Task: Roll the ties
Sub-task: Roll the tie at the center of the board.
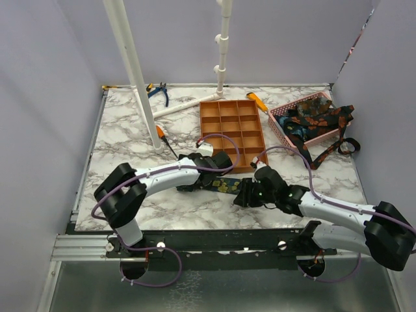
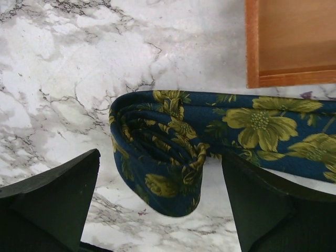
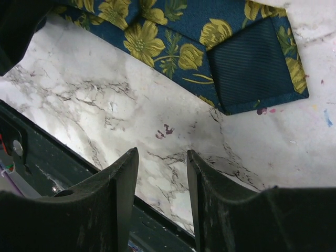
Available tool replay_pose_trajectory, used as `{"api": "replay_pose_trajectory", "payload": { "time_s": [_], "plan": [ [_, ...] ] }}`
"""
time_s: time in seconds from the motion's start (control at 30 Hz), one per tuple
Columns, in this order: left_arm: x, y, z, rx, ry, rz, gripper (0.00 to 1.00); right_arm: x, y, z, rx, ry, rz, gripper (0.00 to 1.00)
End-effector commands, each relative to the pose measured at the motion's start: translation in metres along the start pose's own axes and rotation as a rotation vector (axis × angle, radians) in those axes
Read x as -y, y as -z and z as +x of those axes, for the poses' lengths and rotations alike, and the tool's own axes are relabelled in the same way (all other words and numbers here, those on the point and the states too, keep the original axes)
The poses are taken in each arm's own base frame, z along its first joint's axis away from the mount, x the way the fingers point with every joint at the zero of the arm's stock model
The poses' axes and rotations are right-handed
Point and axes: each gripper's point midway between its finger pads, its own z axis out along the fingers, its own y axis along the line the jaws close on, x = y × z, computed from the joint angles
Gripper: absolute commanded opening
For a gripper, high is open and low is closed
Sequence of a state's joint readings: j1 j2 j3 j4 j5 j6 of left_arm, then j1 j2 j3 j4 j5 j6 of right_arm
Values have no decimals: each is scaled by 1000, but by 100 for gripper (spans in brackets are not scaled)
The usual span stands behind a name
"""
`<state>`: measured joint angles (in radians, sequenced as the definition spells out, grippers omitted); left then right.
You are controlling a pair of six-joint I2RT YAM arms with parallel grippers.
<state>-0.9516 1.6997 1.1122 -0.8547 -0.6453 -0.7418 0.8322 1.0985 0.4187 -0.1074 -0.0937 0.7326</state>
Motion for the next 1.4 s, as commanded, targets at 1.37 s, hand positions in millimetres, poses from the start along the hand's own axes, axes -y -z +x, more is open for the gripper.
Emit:
{"api": "replay_pose_trajectory", "payload": {
  "time_s": [1.37],
  "plan": [
    [-73, 23, -25, 149, 675, 654, 83, -90, -121, -58, -110, -27, -101, 33]
  ]
}}
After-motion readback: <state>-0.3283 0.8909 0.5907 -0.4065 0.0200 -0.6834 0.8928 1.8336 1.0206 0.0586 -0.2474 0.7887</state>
